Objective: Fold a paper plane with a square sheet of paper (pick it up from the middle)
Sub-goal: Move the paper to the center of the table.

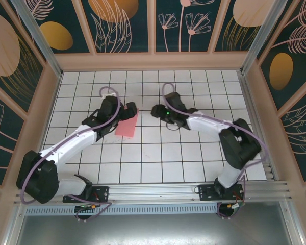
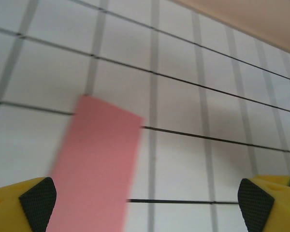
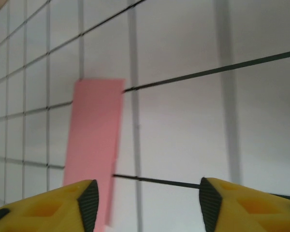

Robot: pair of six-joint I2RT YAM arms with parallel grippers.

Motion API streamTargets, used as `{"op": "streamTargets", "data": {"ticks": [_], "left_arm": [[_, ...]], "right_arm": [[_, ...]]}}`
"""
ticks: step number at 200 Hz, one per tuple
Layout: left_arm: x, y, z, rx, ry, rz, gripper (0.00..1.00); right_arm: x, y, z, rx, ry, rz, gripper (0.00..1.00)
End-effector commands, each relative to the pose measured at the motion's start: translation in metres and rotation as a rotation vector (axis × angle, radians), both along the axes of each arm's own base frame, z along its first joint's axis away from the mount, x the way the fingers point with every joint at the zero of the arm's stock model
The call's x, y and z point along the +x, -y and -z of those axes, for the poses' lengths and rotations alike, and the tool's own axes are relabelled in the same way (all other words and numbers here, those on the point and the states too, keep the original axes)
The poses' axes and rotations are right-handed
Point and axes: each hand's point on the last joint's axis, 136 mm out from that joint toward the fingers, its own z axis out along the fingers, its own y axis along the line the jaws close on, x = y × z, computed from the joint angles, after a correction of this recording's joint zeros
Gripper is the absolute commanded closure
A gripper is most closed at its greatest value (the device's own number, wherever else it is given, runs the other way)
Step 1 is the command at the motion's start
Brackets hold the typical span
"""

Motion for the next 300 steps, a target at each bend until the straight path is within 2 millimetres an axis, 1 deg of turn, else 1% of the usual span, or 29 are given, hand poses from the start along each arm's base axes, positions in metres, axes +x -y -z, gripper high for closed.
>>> {"op": "streamTargets", "data": {"ticks": [1, 14, 25, 31, 32, 36, 47, 57, 71, 97, 113, 127, 144, 165, 185, 217, 226, 240, 250, 266, 277, 282, 291, 300], "left_arm": [[-0.006, -0.035, 0.001, -0.013, -0.002, -0.137, 0.01], [-0.008, -0.053, 0.006, -0.02, -0.013, -0.188, 0.02], [-0.01, -0.065, 0.011, -0.031, -0.023, -0.223, 0.01], [-0.011, -0.07, 0.012, -0.037, -0.024, -0.237, 0.02], [-0.011, -0.07, 0.013, -0.038, -0.025, -0.24, 0.01], [-0.012, -0.073, 0.015, -0.041, -0.029, -0.247, 0.01], [-0.013, -0.079, 0.018, -0.051, -0.035, -0.264, 0.02], [-0.014, -0.082, 0.019, -0.055, -0.037, -0.269, 0.01], [-0.015, -0.085, 0.02, -0.06, -0.035, -0.282, 0.02], [-0.015, -0.087, 0.019, -0.074, -0.027, -0.279, 0.02], [-0.014, -0.084, 0.018, -0.083, -0.024, -0.265, 0.01], [-0.014, -0.081, 0.018, -0.09, -0.024, -0.252, 0.01], [-0.014, -0.077, 0.019, -0.102, -0.027, -0.234, 0.01], [-0.014, -0.072, 0.02, -0.117, -0.03, -0.204, 0.02], [-0.014, -0.065, 0.022, -0.129, -0.037, -0.167, 0.02], [-0.014, -0.05, 0.024, -0.152, -0.043, -0.077, 0.01], [-0.015, -0.042, 0.023, -0.171, -0.038, -0.03, 0.01], [-0.017, -0.026, 0.023, -0.22, -0.031, 0.049, 0.02], [-0.018, -0.013, 0.022, -0.266, -0.031, 0.114, 0.04], [-0.021, 0.004, 0.023, -0.338, -0.047, 0.189, 0.09], [-0.024, 0.014, 0.026, -0.382, -0.063, 0.229, 0.14], [-0.025, 0.019, 0.026, -0.4, -0.067, 0.246, 0.17], [-0.027, 0.027, 0.029, -0.43, -0.081, 0.269, 0.24], [-0.03, 0.037, 0.03, -0.453, -0.091, 0.299, 0.31]], "right_arm": [[0.001, -0.062, -0.012, 0.121, 0.004, -0.119, 0.49], [0.001, -0.093, -0.005, 0.149, -0.011, -0.174, 0.55], [0.002, -0.115, 0.001, 0.156, -0.025, -0.207, 0.57], [0.003, -0.125, 0.005, 0.159, -0.032, -0.22, 0.57], [0.001, -0.125, 0.011, 0.151, -0.042, -0.221, 0.57], [0.001, -0.132, 0.015, 0.151, -0.049, -0.23, 0.58], [0.003, -0.147, 0.022, 0.146, -0.063, -0.247, 0.58], [0.004, -0.156, 0.035, 0.127, -0.088, -0.252, 0.58], [0.006, -0.165, 0.047, 0.128, -0.114, -0.259, 0.59], [0.006, -0.168, 0.066, 0.097, -0.148, -0.269, 0.59], [0.004, -0.162, 0.077, 0.065, -0.164, -0.281, 0.59], [-0.001, -0.153, 0.089, 0.022, -0.183, -0.296, 0.59], [-0.009, -0.136, 0.103, -0.035, -0.207, -0.312, 0.59], [-0.021, -0.108, 0.114, -0.103, -0.221, -0.306, 0.59], [-0.033, -0.08, 0.116, -0.139, -0.227, -0.283, 0.59], [-0.053, -0.039, 0.111, -0.158, -0.226, -0.222, 0.59], [-0.056, -0.031, 0.108, -0.146, -0.224, -0.206, 0.59], [-0.056, -0.028, 0.097, -0.103, -0.208, -0.193, 0.59], [-0.055, -0.032, 0.081, -0.04, -0.193, -0.195, 0.59], [-0.051, -0.035, 0.046, 0.049, -0.127, -0.17, 0.59], [-0.049, -0.033, 0.025, 0.094, -0.084, -0.143, 0.59], [-0.047, -0.031, 0.019, 0.103, -0.071, -0.127, 0.59], [-0.046, -0.024, 0.013, 0.107, -0.059, -0.096, 0.59], [-0.048, -0.017, 0.012, 0.106, -0.056, -0.077, 0.59]]}}
